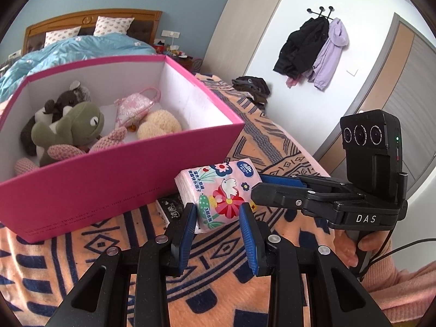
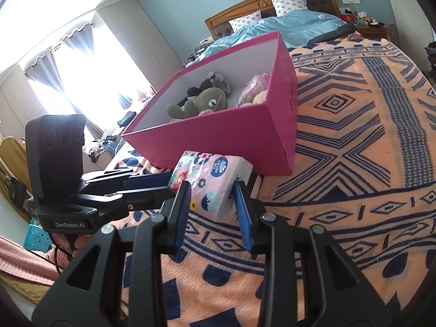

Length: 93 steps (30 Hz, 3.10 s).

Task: Organize objects

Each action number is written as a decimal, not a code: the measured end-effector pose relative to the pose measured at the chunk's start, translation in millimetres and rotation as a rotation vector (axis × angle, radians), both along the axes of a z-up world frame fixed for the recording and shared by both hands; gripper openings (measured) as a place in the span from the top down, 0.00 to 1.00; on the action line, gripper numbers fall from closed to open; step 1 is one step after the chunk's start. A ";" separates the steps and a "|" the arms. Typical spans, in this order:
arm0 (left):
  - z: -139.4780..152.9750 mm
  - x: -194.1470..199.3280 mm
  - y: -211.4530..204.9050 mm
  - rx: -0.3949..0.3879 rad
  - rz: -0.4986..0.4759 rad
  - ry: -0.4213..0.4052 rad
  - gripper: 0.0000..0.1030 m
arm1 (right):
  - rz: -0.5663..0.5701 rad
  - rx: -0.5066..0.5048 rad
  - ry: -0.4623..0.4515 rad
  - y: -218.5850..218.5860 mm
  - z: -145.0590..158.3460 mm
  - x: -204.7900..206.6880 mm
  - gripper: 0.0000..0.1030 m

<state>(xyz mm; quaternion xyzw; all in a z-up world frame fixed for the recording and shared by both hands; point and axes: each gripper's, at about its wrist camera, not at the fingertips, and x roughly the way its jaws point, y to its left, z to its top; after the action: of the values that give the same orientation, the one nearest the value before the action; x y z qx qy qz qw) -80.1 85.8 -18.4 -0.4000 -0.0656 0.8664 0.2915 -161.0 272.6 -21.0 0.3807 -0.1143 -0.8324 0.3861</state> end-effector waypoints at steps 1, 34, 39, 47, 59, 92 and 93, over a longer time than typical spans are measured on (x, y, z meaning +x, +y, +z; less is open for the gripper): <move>1.5 0.8 -0.8 0.003 0.000 0.004 0.69 | 0.001 0.000 0.006 -0.4 2.3 1.0 0.65; 47.4 -3.2 -3.7 0.000 -0.006 0.123 0.69 | 0.019 -0.006 0.155 -1.1 51.3 -11.8 0.65; 49.3 -10.9 -3.7 0.002 0.000 0.123 0.69 | 0.015 -0.002 0.164 -1.5 54.2 -18.4 0.65; 53.2 -18.8 -3.9 0.000 0.006 0.130 0.69 | 0.013 -0.003 0.171 -2.3 58.5 -27.6 0.65; 56.7 -33.0 -8.1 0.000 0.026 0.129 0.69 | 0.019 0.002 0.194 -7.1 66.7 -35.7 0.65; 24.5 -80.6 -8.9 0.012 0.046 -0.014 0.69 | -0.004 0.047 0.099 -15.8 45.6 -78.1 0.65; 23.4 -81.5 -9.0 0.011 0.047 -0.018 0.69 | -0.006 0.050 0.096 -16.0 44.5 -79.1 0.65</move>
<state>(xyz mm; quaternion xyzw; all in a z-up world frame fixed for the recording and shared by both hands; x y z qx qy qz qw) -161.6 76.8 5.1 -0.4043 -0.0823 0.8690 0.2730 -240.1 256.6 23.5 0.3495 -0.0761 -0.8535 0.3788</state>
